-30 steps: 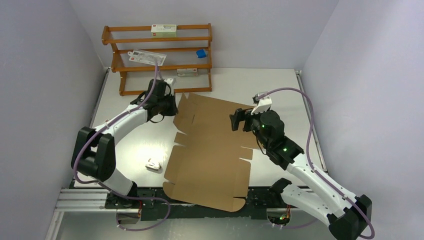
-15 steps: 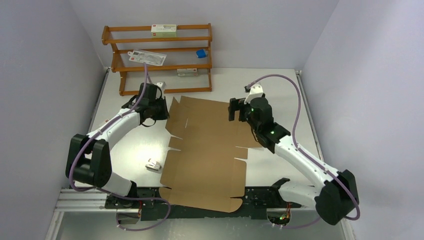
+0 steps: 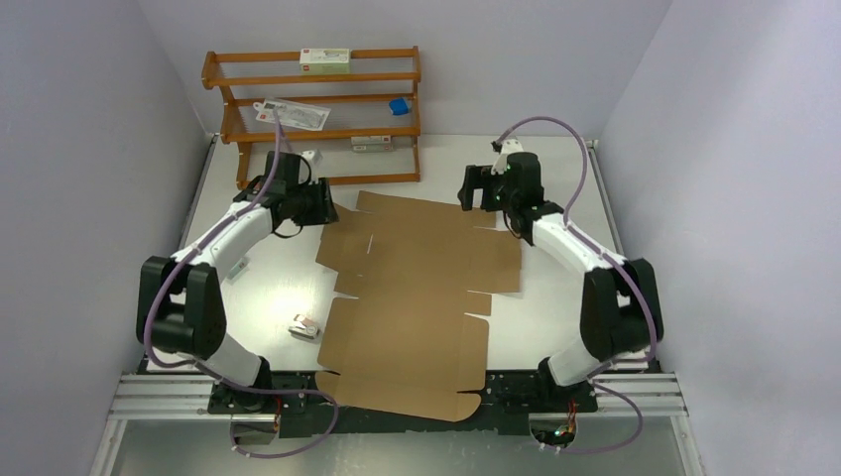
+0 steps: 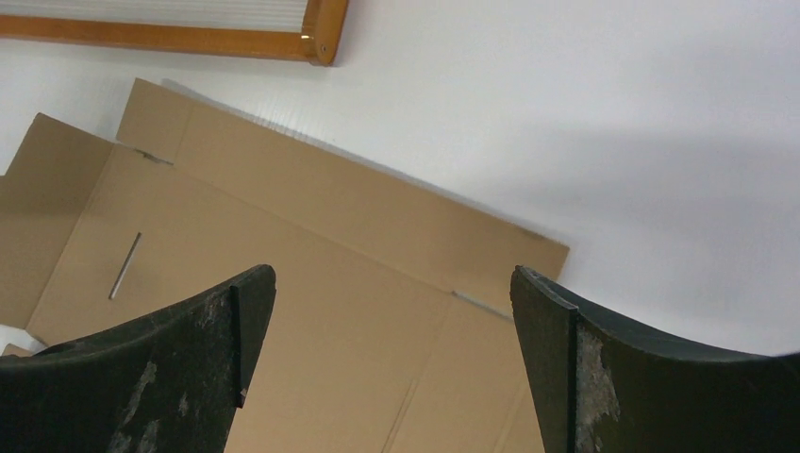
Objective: Fold the paper box
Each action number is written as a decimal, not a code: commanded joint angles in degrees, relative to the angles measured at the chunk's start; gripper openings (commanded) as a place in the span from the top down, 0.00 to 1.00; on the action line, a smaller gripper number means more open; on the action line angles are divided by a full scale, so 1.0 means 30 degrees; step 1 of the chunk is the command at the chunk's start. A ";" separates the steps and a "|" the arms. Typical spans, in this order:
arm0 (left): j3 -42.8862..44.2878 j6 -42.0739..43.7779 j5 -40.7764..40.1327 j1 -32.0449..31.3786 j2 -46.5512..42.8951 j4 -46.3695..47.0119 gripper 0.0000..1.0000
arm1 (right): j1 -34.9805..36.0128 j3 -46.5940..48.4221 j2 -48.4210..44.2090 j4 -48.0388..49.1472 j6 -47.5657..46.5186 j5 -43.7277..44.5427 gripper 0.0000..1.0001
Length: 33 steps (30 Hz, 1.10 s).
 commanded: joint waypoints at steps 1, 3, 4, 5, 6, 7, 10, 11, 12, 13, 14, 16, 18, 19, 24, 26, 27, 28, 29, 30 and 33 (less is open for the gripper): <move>0.1453 -0.0189 0.3010 0.0071 0.1351 0.0679 0.49 | -0.0475 0.2243 0.2401 -0.0077 -0.0953 -0.3382 0.00; 0.1620 -0.0333 0.3610 0.0071 0.1865 0.1031 0.45 | -0.0475 0.3344 0.3861 -0.0557 -0.1342 -0.4161 0.00; 0.1625 -0.0288 0.3845 0.0056 0.2120 0.1124 0.43 | -0.0479 0.3849 0.4521 -0.0646 -0.1559 -0.4649 0.00; 0.1516 -0.0213 0.3977 0.0042 0.2313 0.1179 0.41 | -0.0472 0.4362 0.5157 -0.0657 -0.1931 -0.5395 0.00; 0.1407 -0.0057 0.4070 0.0041 0.2447 0.1193 0.40 | -0.0489 0.4833 0.5738 -0.1184 -0.2207 -0.5982 0.00; 0.1320 0.0109 0.4236 0.0041 0.2570 0.1118 0.39 | -0.0469 0.5390 0.6309 -0.1432 -0.2498 -0.6429 0.00; 0.1286 0.0682 0.4128 -0.0144 0.2706 0.0709 0.36 | -0.0487 0.6986 0.8052 -0.2241 -0.3571 -0.7504 0.00; 0.1302 0.0853 0.3858 -0.0220 0.2694 0.0538 0.35 | -0.0469 0.7281 0.8491 -0.2259 -0.3742 -0.7766 0.00; 0.1318 0.0977 0.3667 -0.0317 0.2715 0.0406 0.34 | -0.0467 0.7589 0.8890 -0.2313 -0.3858 -0.7963 0.00; 0.1346 0.1114 0.3574 -0.0399 0.2758 0.0302 0.34 | -0.0474 0.7986 0.9387 -0.2583 -0.4056 -0.8175 0.01; 0.1463 0.1237 0.3511 -0.0446 0.2836 0.0157 0.33 | -0.0471 0.8443 0.9863 -0.2969 -0.4297 -0.8300 0.01; 0.1662 0.1413 0.3598 -0.0478 0.3085 -0.0140 0.32 | -0.0481 0.9339 1.0806 -0.3663 -0.4654 -0.8739 0.02; 0.1769 0.1424 0.4007 -0.0486 0.3323 -0.0217 0.31 | -0.0479 1.0256 1.1728 -0.4396 -0.4907 -0.9099 0.03; 0.1765 0.1411 0.4173 -0.0501 0.3419 -0.0234 0.31 | -0.0483 1.0711 1.2188 -0.4832 -0.5117 -0.9309 0.04; 0.2067 0.2068 0.2279 -0.1562 0.3471 -0.0970 0.29 | -0.0487 1.1908 1.3500 -0.5450 -0.5839 -1.0079 0.06; 0.2200 0.2220 0.2174 -0.1888 0.3700 -0.1191 0.29 | -0.0487 1.2601 1.4082 -0.5985 -0.6236 -1.0460 0.06; 0.2225 0.2225 0.2270 -0.1958 0.3767 -0.1209 0.29 | -0.0484 1.3044 1.4409 -0.6776 -0.6713 -1.0836 0.06; 0.2206 0.2200 0.2355 -0.2028 0.3819 -0.1185 0.29 | -0.0476 1.3436 1.4821 -0.7276 -0.6980 -1.1090 0.07; 0.2164 0.2175 0.2370 -0.2074 0.3851 -0.1153 0.29 | -0.0490 1.3672 1.4974 -0.7529 -0.7193 -1.1286 0.07; 0.2133 0.2168 0.2309 -0.2131 0.3870 -0.1116 0.29 | -0.0477 1.3859 1.5161 -0.7780 -0.7399 -1.1487 0.08; 0.2135 0.2163 0.2253 -0.2418 0.4133 -0.1083 0.28 | -0.0481 1.4526 1.5628 -0.8799 -0.8072 -1.2047 0.10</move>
